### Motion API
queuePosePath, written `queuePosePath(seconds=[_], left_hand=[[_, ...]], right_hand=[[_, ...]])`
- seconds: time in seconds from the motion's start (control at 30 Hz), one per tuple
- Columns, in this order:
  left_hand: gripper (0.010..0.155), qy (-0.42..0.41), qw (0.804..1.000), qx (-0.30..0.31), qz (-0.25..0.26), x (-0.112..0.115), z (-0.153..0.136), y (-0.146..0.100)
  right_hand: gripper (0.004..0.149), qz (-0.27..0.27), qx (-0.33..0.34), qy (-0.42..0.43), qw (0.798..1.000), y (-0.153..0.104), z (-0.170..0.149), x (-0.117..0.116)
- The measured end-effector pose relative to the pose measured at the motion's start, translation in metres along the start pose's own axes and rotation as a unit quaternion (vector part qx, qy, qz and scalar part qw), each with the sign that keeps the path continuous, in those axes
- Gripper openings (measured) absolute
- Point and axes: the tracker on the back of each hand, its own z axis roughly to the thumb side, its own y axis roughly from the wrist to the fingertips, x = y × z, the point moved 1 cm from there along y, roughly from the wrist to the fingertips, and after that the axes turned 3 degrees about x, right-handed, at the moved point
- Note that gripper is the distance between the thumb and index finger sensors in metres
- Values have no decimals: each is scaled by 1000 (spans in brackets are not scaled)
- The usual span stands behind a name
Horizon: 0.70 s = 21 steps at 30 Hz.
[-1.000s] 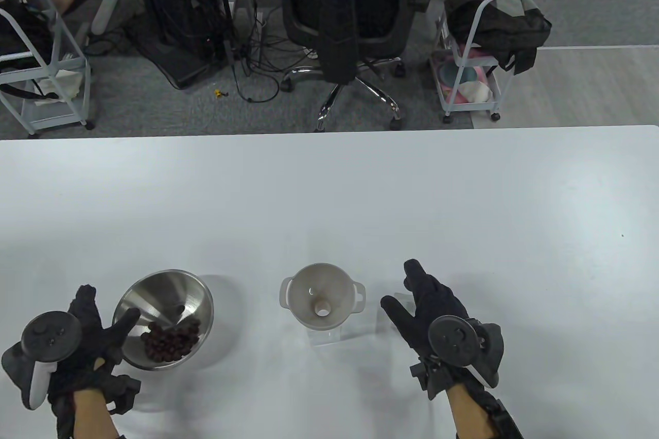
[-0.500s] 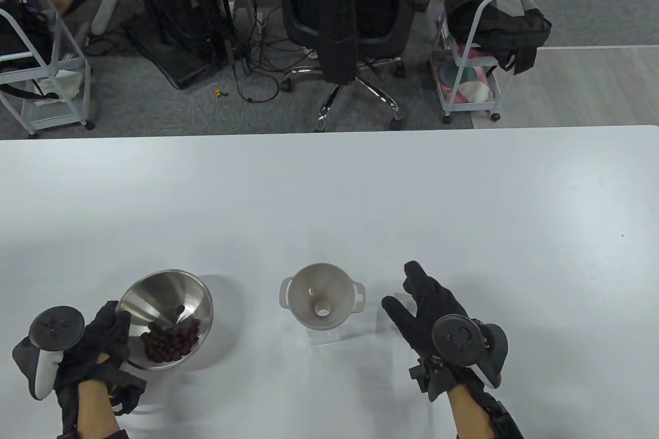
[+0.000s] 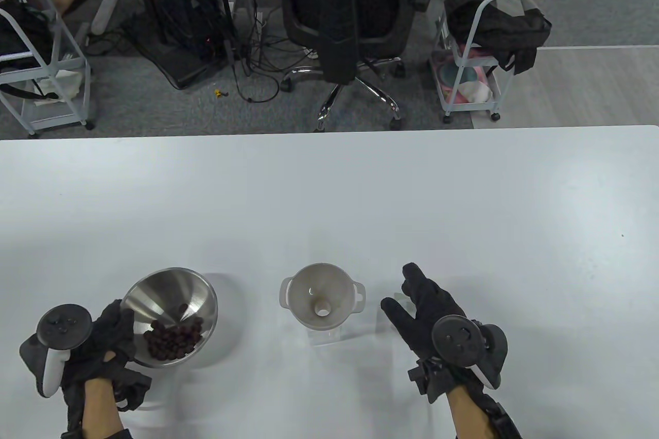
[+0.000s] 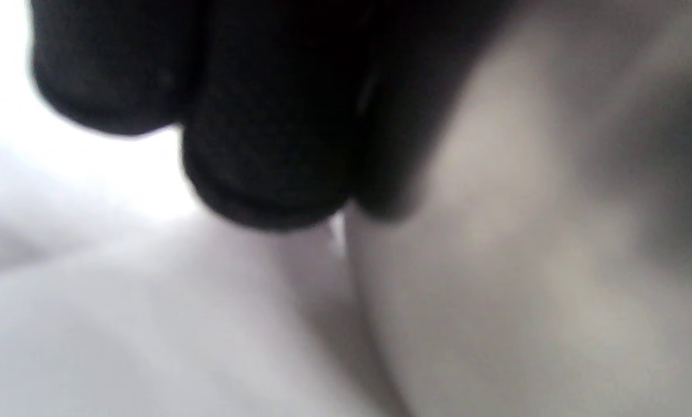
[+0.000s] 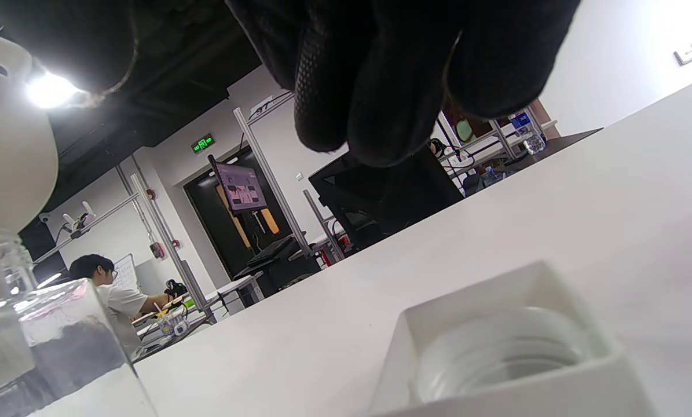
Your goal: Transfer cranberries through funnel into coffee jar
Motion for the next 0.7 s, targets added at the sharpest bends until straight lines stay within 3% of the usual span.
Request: queuePosePath(seconds=[0.37, 0.7], left_hand=[[48, -10, 1000, 21, 8, 1, 8, 0], [45, -17, 998, 46, 48, -4, 34, -9]], right_hand=[[77, 1, 0, 2, 1000, 0, 0, 0], [78, 7, -1, 7, 1000, -1, -1, 0]])
